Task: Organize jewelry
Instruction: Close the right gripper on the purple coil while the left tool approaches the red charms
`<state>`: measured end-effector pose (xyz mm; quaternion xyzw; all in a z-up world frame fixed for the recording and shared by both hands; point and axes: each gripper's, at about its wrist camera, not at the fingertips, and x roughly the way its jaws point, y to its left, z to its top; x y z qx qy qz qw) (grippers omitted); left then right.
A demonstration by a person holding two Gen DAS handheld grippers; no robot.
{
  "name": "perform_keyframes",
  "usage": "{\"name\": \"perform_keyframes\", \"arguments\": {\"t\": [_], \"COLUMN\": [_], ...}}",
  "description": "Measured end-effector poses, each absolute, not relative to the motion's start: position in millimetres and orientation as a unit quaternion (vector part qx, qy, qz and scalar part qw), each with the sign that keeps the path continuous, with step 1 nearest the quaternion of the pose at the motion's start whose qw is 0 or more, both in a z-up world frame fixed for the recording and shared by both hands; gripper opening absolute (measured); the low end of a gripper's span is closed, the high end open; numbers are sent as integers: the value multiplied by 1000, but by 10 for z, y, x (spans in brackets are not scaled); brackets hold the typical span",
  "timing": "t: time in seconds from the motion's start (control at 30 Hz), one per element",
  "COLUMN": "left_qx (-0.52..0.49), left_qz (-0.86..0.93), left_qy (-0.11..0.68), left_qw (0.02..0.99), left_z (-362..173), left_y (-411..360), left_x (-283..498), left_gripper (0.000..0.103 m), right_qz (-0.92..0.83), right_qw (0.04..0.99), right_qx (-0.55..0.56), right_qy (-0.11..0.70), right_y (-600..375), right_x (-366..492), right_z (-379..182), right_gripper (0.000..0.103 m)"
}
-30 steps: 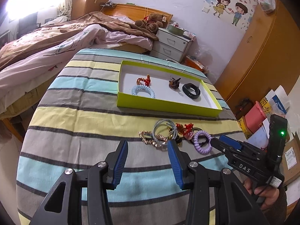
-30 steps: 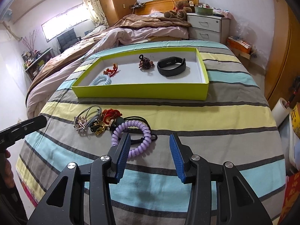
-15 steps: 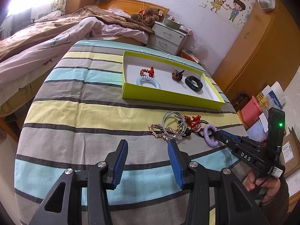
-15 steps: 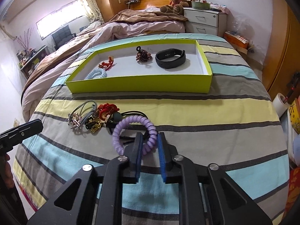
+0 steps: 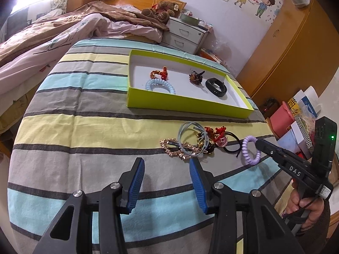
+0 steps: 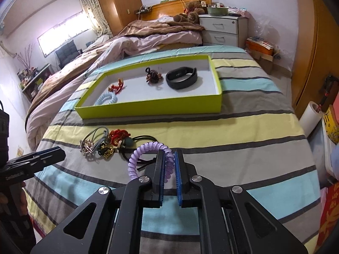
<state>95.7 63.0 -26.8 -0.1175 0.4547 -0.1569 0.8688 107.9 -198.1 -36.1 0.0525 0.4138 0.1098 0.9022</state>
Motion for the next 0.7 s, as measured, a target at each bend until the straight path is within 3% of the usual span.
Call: {"name": "perform_keyframes", "arguments": {"t": [0.7], "left_qx": [-64], "left_qz": [-159], "left_qy": [464], "left_qw": [869], "left_z": [-199], "left_y": [80], "left_x": [1094], "left_gripper": [44], "right_qz": [70], "right_qw": [892], "right_qx": [64], "right_qy": [441], "right_y": [-2547], "right_x": [1125], "right_z": [-493], "right_gripper": [9]}}
